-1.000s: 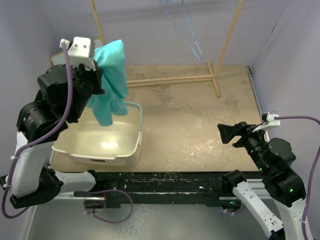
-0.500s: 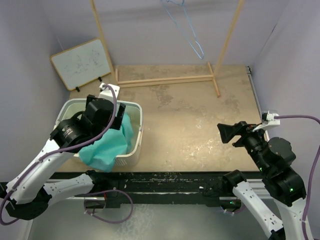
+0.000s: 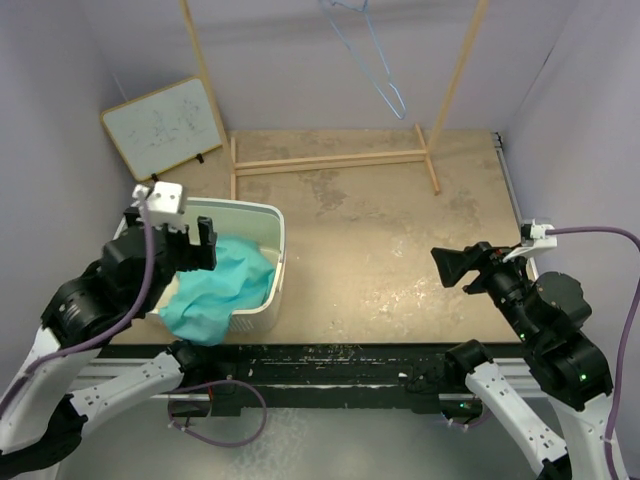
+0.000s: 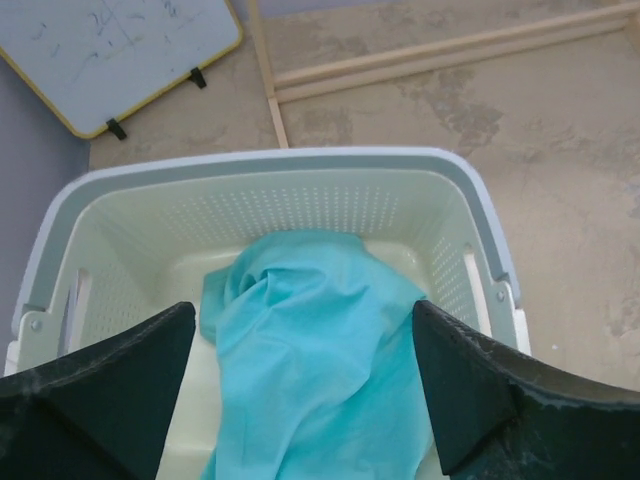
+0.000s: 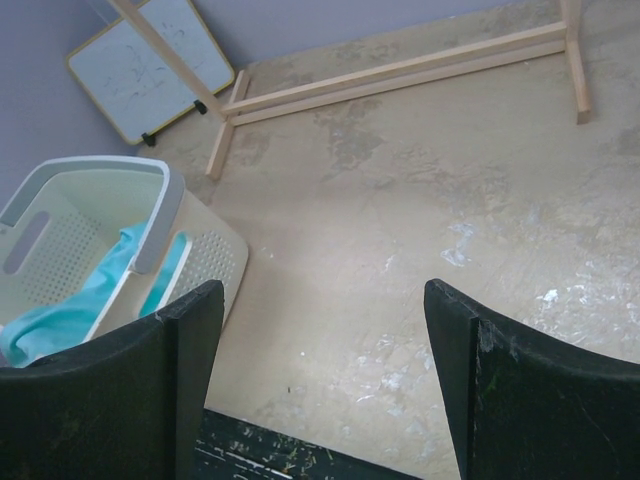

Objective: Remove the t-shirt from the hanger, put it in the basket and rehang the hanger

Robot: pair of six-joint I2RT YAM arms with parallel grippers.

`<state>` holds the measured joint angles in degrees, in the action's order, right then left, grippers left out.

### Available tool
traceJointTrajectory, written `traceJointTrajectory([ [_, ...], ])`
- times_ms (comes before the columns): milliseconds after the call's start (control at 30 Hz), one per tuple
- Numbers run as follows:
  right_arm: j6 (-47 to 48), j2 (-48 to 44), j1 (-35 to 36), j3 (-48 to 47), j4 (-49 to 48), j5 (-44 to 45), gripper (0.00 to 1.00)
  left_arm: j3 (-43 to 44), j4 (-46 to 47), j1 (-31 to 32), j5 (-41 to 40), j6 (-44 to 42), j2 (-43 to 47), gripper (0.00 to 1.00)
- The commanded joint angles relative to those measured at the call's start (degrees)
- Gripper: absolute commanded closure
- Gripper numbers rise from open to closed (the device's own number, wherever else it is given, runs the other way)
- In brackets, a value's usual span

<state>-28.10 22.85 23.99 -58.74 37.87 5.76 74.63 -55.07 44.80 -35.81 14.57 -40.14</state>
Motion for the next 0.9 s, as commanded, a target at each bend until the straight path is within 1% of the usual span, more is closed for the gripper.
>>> traceJointTrajectory([
  [0,-0.3,-0.2,0.2,-2.6,-1.5,-1.4,0.18,-0.4,-12.0,0.1,1.2,7.6,-9.5,0.17],
  [67,-0.3,-0.1,0.1,-2.6,-1.3,-1.4,0.18,0.8,-15.7,0.1,3.9,11.2,-12.2,0.33],
  [100,-0.4,-0.3,0.2,-2.6,-1.2,-1.6,0.18,1.1,-16.2,0.1,5.7,12.1,-12.8,0.36],
  [200,-0.7,-1.0,0.2,-2.1,-1.1,-1.8,0.18,2.2,-18.2,0.1,8.2,16.8,-14.0,0.35],
  [267,-0.9,-1.6,0.2,-1.7,-1.2,-1.9,0.18,2.4,-19.9,0.1,7.6,20.4,-14.7,0.36],
  [300,-1.0,-1.8,0.1,-1.5,-1.3,-2.0,0.18,2.2,-20.9,0.1,6.7,22.5,-15.0,0.36],
  [367,-1.1,-2.1,0.2,-1.3,-1.4,-2.1,0.18,1.0,-21.6,0.0,6.1,25.4,-15.6,0.29],
  [400,-1.1,-2.2,0.2,-1.3,-1.4,-2.2,0.18,-0.1,-20.8,-0.5,6.6,25.7,-15.6,0.24],
  [467,-1.3,-2.5,0.1,-1.0,-1.8,-2.6,0.18,-2.9,-16.9,-3.2,10.2,23.8,-15.4,0.15],
  [533,-1.3,-2.7,0.1,-0.7,-2.1,-3.0,0.18,-5.0,-13.9,-8.3,13.2,21.3,-15.6,0.06],
  [567,-1.4,-2.8,0.1,-0.7,-2.2,-3.2,0.18,-6.3,-12.0,-12.2,16.3,19.0,-15.5,0.01],
  [667,-1.6,-3.2,0.2,-0.7,-2.2,-3.7,0.18,-9.2,-6.9,-26.3,27.8,12.4,-15.0,0.0],
  [733,-1.6,-3.5,0.2,-0.8,-2.0,-3.8,0.18,-9.8,-5.9,-34.0,32.8,9.1,-15.3,0.01],
  [800,-1.6,-4.0,0.2,-1.1,-1.6,-3.7,0.18,-10.8,-5.0,-39.9,37.5,6.6,-16.0,0.03],
  [867,-1.5,-4.4,0.1,-1.3,-1.1,-3.1,0.18,-12.6,-4.5,-42.0,41.0,6.6,-17.1,0.07],
])
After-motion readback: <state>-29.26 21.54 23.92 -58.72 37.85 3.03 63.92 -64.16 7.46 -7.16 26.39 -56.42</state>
